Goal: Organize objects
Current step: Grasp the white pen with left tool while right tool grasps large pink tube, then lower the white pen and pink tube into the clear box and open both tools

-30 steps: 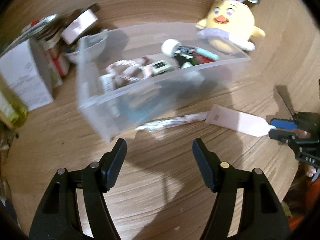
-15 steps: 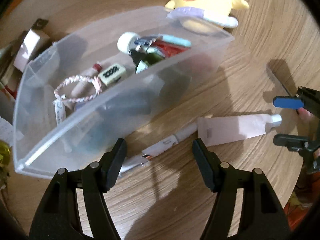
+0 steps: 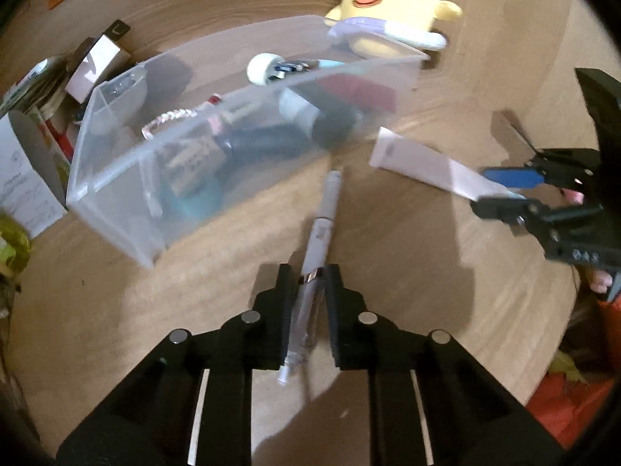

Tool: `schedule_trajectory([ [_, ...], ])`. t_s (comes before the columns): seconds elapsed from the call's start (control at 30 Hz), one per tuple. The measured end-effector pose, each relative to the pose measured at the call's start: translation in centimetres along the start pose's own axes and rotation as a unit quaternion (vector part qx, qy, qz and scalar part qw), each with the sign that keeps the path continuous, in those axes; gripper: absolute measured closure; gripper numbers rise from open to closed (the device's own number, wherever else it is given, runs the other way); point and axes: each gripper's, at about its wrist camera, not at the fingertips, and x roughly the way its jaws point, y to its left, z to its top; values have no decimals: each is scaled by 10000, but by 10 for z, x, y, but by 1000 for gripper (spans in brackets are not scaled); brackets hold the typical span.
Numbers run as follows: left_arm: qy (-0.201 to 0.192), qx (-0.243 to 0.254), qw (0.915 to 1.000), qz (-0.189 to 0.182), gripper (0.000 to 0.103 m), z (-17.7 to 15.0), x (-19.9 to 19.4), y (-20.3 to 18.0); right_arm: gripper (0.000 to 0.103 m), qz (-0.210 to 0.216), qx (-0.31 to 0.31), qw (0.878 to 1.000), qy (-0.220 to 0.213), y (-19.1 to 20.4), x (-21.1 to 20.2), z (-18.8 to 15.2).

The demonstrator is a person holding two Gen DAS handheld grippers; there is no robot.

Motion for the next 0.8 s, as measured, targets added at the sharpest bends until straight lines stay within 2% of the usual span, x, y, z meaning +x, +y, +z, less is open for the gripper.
schedule_trajectory([
  [0.1,-8,177,9998,19,88,-10,-6,-12,71,8,39,10000,-80,5,-9,-13],
  [0.23,44,172,9998,25,88,-6,-7,-18,71,51,96,9999,-124,8,-15,-20],
  [0.5,-139,114,9998,69,90,11,4,-19,72,274,363,9985,-295,9,-22,-21],
  [0.53,-163,126,9997,93,93,10,4,-19,72,288,413,9981,-349,9,-25,-21],
  [0.73,-283,-48,9996,73,93,-4,-6,-21,72,293,579,9956,-680,7,-42,-12],
  [0.8,-450,-172,9988,50,93,-8,-16,-21,72,367,607,9945,-773,7,-46,-7],
])
